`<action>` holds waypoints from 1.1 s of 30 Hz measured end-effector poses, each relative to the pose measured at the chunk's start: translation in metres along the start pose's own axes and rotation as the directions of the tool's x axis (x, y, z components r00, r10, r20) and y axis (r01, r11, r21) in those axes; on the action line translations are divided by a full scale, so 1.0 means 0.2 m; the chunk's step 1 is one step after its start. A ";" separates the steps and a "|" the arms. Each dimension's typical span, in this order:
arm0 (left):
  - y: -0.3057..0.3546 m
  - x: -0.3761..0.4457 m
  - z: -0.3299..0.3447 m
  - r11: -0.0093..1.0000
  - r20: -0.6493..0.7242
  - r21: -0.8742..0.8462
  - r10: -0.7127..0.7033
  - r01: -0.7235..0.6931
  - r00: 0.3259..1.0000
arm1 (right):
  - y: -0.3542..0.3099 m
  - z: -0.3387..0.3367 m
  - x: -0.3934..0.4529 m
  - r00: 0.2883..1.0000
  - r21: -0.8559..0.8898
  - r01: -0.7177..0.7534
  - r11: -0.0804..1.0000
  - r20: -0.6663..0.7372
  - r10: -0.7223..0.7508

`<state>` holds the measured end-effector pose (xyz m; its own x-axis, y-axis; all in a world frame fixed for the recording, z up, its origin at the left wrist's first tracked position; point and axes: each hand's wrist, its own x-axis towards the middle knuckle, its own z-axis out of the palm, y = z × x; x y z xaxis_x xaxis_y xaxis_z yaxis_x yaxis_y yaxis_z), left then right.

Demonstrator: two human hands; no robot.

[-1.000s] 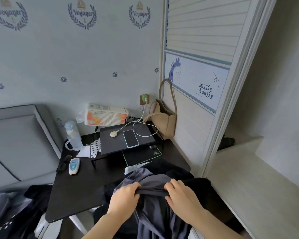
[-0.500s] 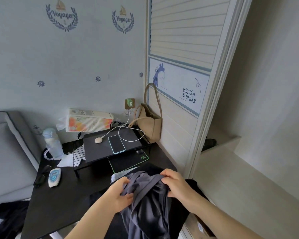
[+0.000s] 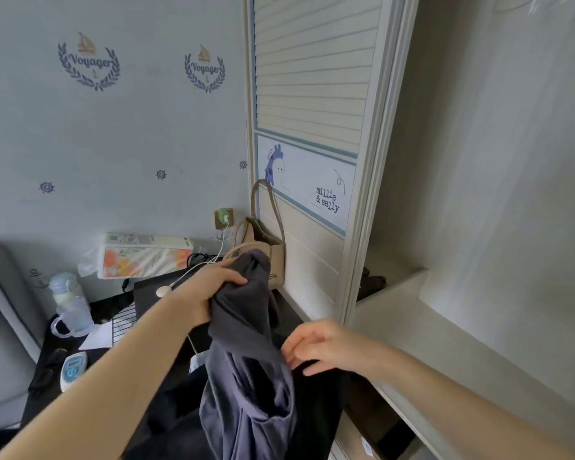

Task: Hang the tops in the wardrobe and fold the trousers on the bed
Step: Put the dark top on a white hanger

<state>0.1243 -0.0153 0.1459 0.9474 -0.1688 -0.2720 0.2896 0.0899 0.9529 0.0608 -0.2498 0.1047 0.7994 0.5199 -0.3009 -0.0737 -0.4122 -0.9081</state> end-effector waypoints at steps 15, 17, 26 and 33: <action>0.85 -0.42 0.51 0.857 0.580 0.052 0.392 -0.513 0.714 | -0.41 -0.56 -0.47 0.882 -0.069 0.190 0.979 -0.426 -0.201; 0.88 -0.40 0.55 0.857 0.606 -0.036 0.428 -0.515 0.670 | -0.46 -0.62 -0.61 0.823 0.096 0.303 0.948 -0.528 -0.210; 0.91 -0.27 0.74 0.825 0.593 0.208 0.321 -0.526 0.739 | -0.69 -0.79 -1.14 0.478 -0.002 0.539 0.843 -0.823 -0.307; 0.70 -0.38 1.31 0.674 0.622 0.417 0.278 -0.610 0.732 | -0.75 -0.84 -1.25 0.266 -0.337 0.231 0.913 -0.881 -0.392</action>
<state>0.0578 -0.2477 0.3349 0.6896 -0.7086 0.1494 -0.4395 -0.2455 0.8640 -0.0283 -0.4433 0.3648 0.7664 -0.3593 0.5325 0.3180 -0.5082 -0.8004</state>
